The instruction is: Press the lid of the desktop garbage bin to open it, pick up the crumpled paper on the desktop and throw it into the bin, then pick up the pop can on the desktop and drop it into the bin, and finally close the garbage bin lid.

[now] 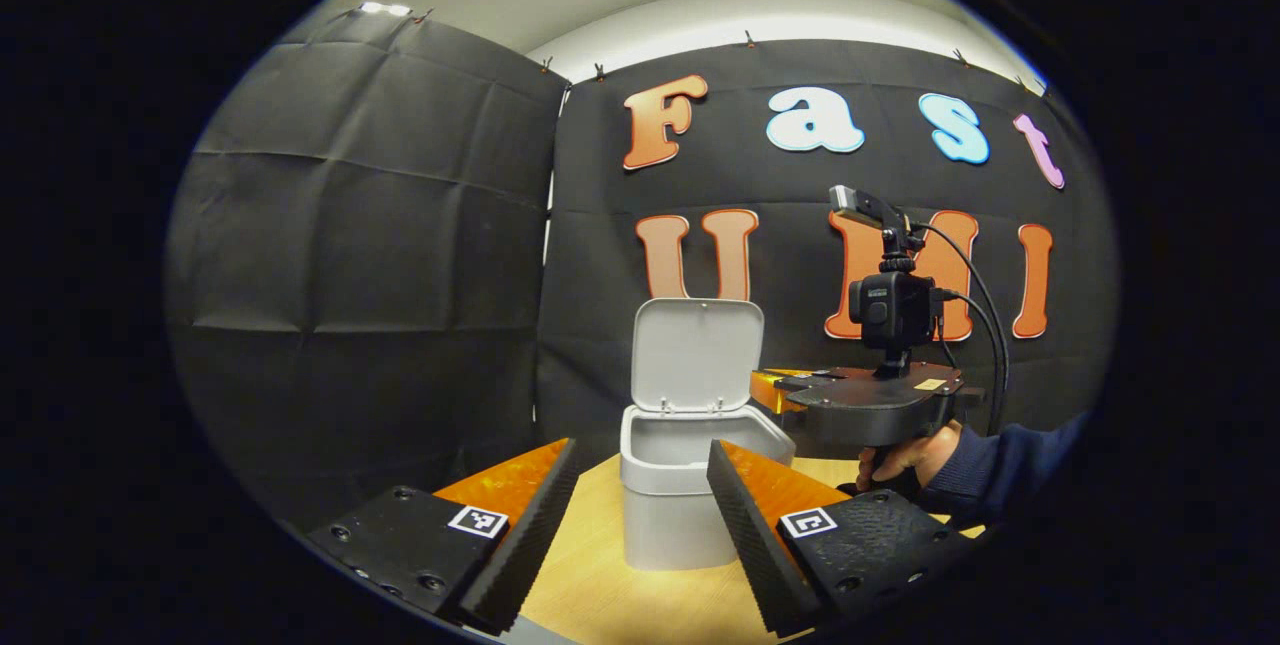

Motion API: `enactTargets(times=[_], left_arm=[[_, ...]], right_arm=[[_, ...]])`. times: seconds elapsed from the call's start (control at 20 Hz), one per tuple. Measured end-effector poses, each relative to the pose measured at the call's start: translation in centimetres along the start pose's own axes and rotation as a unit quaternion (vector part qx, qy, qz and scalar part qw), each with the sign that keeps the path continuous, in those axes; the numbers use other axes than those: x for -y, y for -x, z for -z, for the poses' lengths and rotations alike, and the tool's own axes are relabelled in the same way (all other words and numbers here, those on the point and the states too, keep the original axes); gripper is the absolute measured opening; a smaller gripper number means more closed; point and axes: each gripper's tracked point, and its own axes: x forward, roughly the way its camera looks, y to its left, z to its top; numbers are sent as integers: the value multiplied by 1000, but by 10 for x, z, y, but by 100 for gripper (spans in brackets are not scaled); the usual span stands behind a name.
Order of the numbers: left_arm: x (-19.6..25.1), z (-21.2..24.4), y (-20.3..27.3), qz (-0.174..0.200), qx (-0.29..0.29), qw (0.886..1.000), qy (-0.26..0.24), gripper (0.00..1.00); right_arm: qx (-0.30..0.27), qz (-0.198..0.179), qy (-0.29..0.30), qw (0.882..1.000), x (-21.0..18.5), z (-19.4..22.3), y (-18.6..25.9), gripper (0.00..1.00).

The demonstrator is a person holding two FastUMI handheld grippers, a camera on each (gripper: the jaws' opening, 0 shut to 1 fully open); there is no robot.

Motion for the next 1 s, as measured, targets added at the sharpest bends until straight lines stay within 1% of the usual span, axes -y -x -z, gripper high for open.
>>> enactTargets(times=[0.05, 0.1, 0.2, 0.3, 0.35, 0.4, 0.5, 0.55, 0.6, 0.65, 0.7, 0.75, 0.8, 0.95, 1.0], left_arm=[[-5, 2, -1, -7, -2, 1000, 0, 86], [-9, 1, -1, -12, -1, 1000, 0, 83], [-16, 2, -2, -21, -1, 1000, -3, 83], [-20, 2, -1, -27, -1, 1000, -4, 84], [-22, 2, -1, -29, -2, 1000, -5, 83], [-24, 3, -1, -30, -3, 1000, -4, 83], [-21, 3, 1, -30, -3, 1000, -5, 83], [-19, 2, 2, -28, -4, 1000, -4, 83], [-16, 3, 3, -26, -4, 1000, -4, 86], [-14, 2, 4, -25, -4, 1000, -5, 83], [-12, 2, 4, -23, -3, 1000, -5, 83], [-10, 0, 4, -21, -2, 1000, -4, 86], [-6, -1, 3, -17, 0, 1000, -4, 83], [9, -2, 4, 0, 1, 1000, -5, 83], [16, 0, 5, 8, 1, 1000, -5, 86]], right_arm=[[1, -2, 4, 1000, -3, 1, -8, 4], [0, 1, 8, 1000, -5, 3, -16, 4], [-7, -1, 11, 1000, -9, 12, -26, 6], [-8, 0, 11, 1000, -8, 14, -31, 11], [-9, -1, 10, 1000, -9, 16, -33, 17], [-12, -1, 10, 1000, -8, 20, -35, 18], [-20, 4, 10, 1000, -5, 22, -35, 28], [-19, 4, 11, 1000, -5, 23, -37, 53], [-17, 4, 12, 1000, -4, 22, -36, 60], [-15, 6, 14, 1000, -3, 20, -33, 67], [-12, 9, 15, 1000, 0, 17, -29, 73], [-9, 10, 14, 1000, 2, 15, -25, 90], [-6, 12, 13, 1000, 5, 13, -19, 83], [9, 24, 20, 999, 19, 3, 7, 89], [13, 29, 20, 999, 26, 0, 17, 89]])
